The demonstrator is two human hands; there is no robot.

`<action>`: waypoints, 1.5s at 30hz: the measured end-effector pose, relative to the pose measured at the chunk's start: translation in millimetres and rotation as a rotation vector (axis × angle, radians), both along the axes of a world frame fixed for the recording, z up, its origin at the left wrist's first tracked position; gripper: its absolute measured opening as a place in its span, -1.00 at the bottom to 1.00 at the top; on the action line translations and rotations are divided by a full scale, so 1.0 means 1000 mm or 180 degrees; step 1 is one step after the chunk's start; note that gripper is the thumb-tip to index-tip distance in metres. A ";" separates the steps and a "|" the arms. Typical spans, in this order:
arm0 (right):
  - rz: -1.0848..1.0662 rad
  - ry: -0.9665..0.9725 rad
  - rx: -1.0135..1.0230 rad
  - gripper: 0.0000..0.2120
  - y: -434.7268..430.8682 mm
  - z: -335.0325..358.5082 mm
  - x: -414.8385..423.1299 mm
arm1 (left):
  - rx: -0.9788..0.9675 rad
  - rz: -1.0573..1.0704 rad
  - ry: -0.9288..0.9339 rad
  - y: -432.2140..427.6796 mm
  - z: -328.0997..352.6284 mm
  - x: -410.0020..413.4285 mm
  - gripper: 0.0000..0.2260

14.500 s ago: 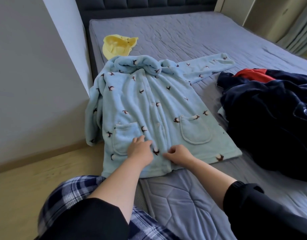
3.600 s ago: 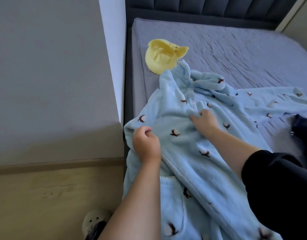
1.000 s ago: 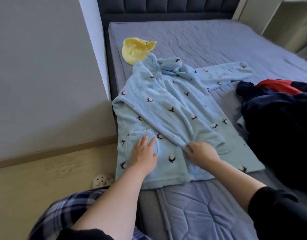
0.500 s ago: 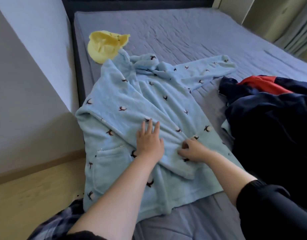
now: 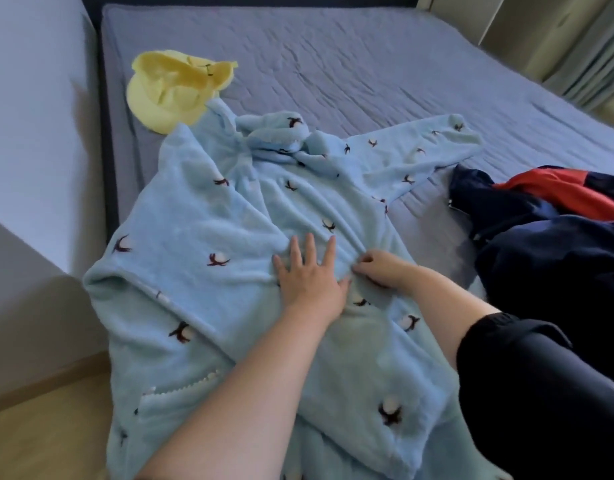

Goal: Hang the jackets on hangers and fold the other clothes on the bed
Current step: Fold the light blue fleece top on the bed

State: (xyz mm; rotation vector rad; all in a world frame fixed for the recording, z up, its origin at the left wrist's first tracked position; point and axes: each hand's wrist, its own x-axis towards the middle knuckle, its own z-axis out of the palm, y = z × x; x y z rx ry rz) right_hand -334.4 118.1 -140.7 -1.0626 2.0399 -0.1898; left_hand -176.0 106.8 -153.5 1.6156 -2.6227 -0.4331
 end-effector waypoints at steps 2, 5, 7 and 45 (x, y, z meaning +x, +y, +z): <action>-0.0487 -0.0503 -0.0082 -0.83 -0.005 -0.007 -0.012 | 0.0223 -0.0011 -0.0119 -0.005 -0.016 -0.008 -0.26; -0.1684 -0.0912 -0.0653 -0.84 -0.020 -0.009 -0.039 | 0.0004 0.0026 -0.0190 -0.001 -0.039 -0.011 -0.23; -0.2275 -0.0957 -0.1212 -0.87 -0.032 -0.011 -0.060 | -0.0117 0.0031 -0.0207 0.000 -0.047 -0.013 -0.24; -0.3257 -0.1894 -0.2929 -0.81 -0.105 0.102 -0.122 | 0.0610 -0.0098 0.0162 -0.026 -0.053 -0.007 -0.26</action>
